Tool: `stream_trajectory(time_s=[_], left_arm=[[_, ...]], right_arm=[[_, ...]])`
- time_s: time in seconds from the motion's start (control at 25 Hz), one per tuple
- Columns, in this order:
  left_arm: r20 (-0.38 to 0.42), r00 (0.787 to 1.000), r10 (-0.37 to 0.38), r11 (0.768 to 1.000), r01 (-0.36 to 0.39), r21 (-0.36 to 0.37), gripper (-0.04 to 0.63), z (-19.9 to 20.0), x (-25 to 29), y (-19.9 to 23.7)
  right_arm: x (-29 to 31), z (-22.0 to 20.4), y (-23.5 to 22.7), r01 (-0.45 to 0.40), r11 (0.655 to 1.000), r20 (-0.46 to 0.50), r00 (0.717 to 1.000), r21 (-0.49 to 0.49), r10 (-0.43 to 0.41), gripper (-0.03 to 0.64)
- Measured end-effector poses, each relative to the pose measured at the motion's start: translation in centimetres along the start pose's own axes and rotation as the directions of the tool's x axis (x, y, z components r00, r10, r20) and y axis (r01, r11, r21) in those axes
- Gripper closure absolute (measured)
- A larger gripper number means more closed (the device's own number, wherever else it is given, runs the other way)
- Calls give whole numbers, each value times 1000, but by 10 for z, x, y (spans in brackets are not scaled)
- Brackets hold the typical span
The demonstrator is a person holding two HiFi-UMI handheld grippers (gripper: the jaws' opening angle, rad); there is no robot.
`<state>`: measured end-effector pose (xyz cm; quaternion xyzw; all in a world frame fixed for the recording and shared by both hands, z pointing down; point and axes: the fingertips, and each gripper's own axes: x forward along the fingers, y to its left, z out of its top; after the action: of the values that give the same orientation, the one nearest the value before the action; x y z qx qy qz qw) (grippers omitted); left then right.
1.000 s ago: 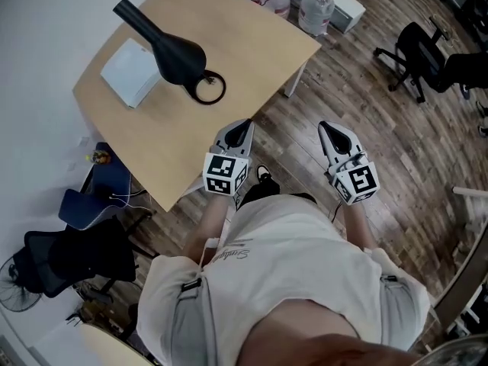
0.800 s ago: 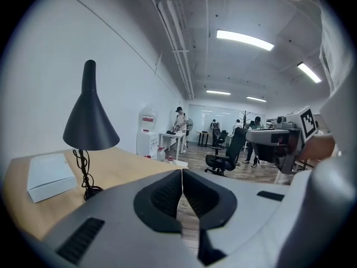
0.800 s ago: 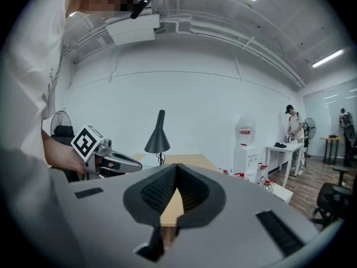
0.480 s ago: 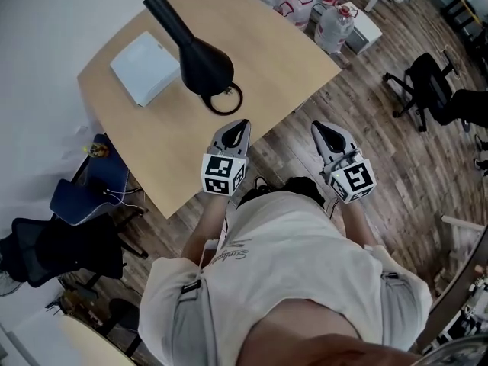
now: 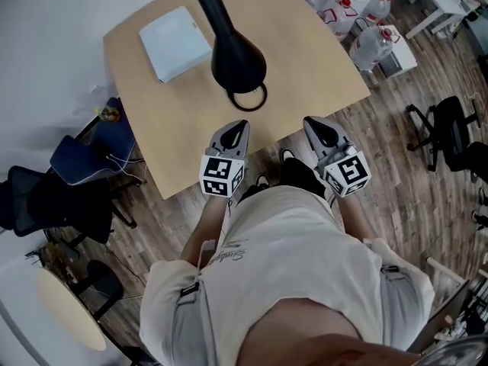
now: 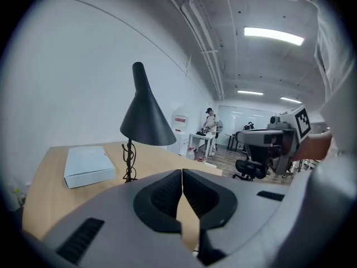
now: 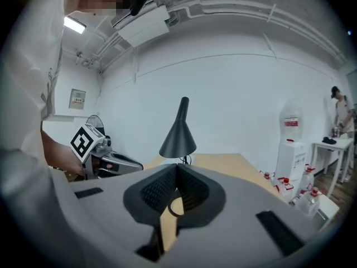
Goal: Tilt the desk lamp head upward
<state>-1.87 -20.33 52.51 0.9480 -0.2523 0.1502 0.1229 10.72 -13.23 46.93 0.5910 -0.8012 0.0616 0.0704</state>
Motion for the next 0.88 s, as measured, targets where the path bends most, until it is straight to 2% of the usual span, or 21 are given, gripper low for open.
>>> stream_trajectory(time_s=[0.2,0.36,0.52,0.76,0.88], left_arm=[[16,992,129,992,-128,-15,578,12,6,20],[22,976,215,976,-214,-50,578,20,13,22],[9,957,288,956,-288,-56,578,24,20,25],[14,928,373,924,-370,-98,578,22,34,23],[17,912,409,910,-407,-85,578,25,45,14]], right_arm=[[35,9,-14,-126,991,33,991,-37,128,621],[53,6,-30,-230,971,11,973,-58,231,621],[70,-5,-49,-304,951,-10,953,-59,304,621],[93,-33,-57,-418,904,-47,908,-90,416,621],[98,-43,-62,-475,874,-55,880,-100,472,621]])
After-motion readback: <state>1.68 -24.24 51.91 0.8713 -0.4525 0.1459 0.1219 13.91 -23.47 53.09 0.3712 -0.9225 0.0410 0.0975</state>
